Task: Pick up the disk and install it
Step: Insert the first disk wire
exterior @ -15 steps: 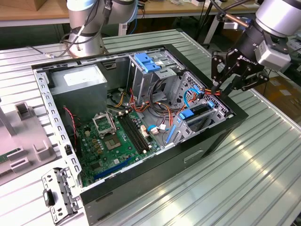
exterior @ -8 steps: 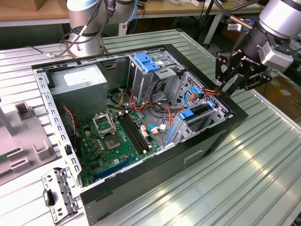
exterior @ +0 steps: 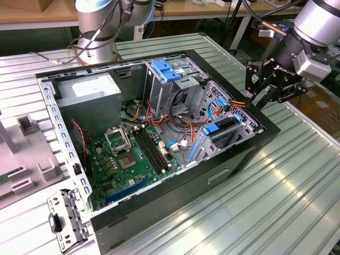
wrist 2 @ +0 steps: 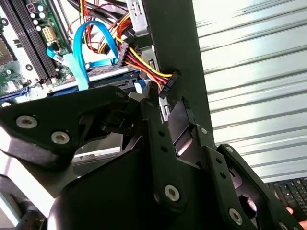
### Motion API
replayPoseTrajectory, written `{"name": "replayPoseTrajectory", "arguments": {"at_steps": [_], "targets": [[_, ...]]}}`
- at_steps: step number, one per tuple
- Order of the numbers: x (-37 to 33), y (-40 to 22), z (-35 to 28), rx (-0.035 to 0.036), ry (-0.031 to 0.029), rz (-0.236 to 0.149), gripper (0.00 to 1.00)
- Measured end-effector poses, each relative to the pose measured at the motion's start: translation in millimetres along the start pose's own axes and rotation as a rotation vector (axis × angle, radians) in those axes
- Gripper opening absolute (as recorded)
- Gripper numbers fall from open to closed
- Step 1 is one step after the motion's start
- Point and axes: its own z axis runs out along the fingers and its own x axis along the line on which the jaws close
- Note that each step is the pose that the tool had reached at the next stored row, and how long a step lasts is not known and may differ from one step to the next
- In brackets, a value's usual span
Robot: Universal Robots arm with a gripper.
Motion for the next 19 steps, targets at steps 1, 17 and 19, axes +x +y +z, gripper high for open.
{"name": "replayPoseTrajectory", "arguments": {"at_steps": [1,17,19], "targets": [[0.6,-0.5,0.8,0.0001,-0.0001,0.000,0.36],[5.2,-5.1,8.5,0.0044,-0.0046,0.000,0.36],[5.2,-5.2,8.5,0.0044,-0.0046,0.000,0.35]]}}
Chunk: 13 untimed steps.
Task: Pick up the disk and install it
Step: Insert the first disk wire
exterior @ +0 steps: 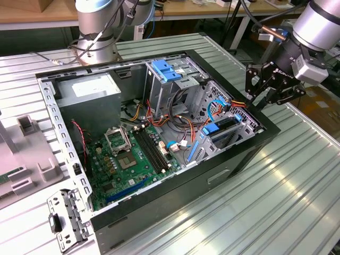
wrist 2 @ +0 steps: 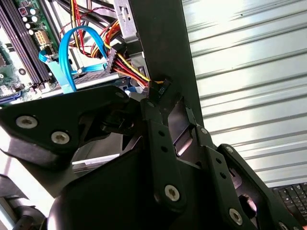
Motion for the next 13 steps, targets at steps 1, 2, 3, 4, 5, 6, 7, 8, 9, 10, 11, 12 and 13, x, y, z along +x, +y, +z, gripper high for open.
{"name": "replayPoseTrajectory", "arguments": {"at_steps": [1,2,3,4,5,6,7,8,9,10,11,12,13], "targets": [[0.0,0.0,0.0,0.0000,0.0000,0.000,0.35],[0.0,0.0,0.0,0.0000,0.0001,0.000,0.35],[0.1,0.0,-0.1,-0.0002,0.0003,0.000,0.28],[0.1,-0.1,-0.1,-0.0001,0.0002,0.000,0.22],[0.1,-0.1,-0.1,-0.0001,0.0002,0.000,0.18],[0.1,-0.1,-0.1,-0.0001,0.0001,0.000,0.18],[0.1,-0.1,0.0,-0.0001,0.0001,0.000,0.18],[0.1,-0.1,0.0,-0.0001,0.0001,0.000,0.18],[0.1,-0.1,0.0,-0.0001,0.0000,0.000,0.18],[0.1,-0.1,0.0,0.0000,0.0000,0.000,0.18],[0.2,-0.1,0.0,0.0000,0.0000,0.000,0.18],[0.2,-0.2,0.0,-0.0001,0.0000,0.000,0.18],[0.2,-0.2,0.0,-0.0001,0.0000,0.000,0.18]]}}
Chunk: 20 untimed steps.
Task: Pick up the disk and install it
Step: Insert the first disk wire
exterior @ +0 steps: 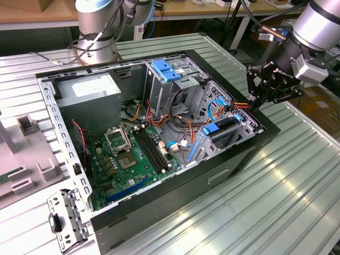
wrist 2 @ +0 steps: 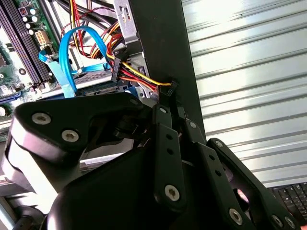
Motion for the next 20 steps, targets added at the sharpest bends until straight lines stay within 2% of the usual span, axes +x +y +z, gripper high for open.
{"name": "replayPoseTrajectory", "arguments": {"at_steps": [4,8,11,20], "targets": [[-0.1,-0.1,-2.6,0.0007,-0.0008,0.000,0.18],[-1.2,1.0,-4.8,0.0061,-0.0064,0.000,0.18],[-7.3,8.4,-4.6,0.0094,-0.0098,0.000,0.18],[-20.8,25.7,-3.7,0.0115,-0.0120,0.000,0.18]]}}
